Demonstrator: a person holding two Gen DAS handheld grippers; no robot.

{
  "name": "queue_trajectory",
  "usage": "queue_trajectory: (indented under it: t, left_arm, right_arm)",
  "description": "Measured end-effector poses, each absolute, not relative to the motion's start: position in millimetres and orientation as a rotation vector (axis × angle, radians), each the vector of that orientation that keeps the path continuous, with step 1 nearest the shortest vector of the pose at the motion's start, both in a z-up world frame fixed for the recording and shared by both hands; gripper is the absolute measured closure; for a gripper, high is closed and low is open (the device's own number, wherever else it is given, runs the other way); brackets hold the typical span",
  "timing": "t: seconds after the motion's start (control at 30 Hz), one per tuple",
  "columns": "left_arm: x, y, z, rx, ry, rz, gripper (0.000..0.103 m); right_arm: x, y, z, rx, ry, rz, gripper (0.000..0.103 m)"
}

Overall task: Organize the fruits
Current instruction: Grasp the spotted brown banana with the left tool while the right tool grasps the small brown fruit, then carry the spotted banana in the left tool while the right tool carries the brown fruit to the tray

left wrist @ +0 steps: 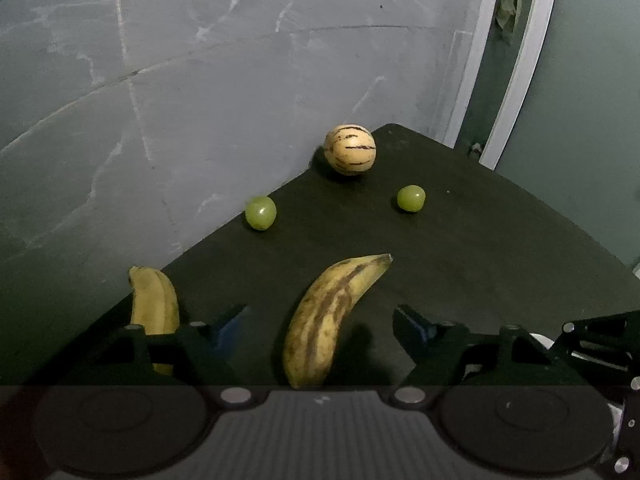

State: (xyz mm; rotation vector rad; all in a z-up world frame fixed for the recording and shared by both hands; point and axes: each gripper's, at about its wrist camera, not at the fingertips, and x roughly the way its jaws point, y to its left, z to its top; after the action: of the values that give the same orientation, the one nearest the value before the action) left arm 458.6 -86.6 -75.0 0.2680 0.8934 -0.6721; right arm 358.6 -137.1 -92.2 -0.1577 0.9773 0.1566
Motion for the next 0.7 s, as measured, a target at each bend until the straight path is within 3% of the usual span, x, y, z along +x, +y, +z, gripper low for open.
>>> queue_trajectory:
  t: [0.33,0.5,0.57,0.7]
  left_arm:
    - [464,-92,-82,0.274,0.929,-0.677,0.048]
    - [467,-92,-85,0.280,0.944,-0.652,0.057]
    - [469,-91,-86,0.277,0.956,-0.638,0.066]
    - [470,-89,-86,0.258,0.965,-0.637,0.068]
  right_arm:
    - [362,-137,-95,-0.142,0.987,0.139,0.073]
    - [360,-137,-95,-0.135,0.987,0.133,0.074]
    - [361,-138,-95,-0.134,0.987,0.131,0.074]
    - [361,-138,-93,-0.132,0.982,0.126,0.074]
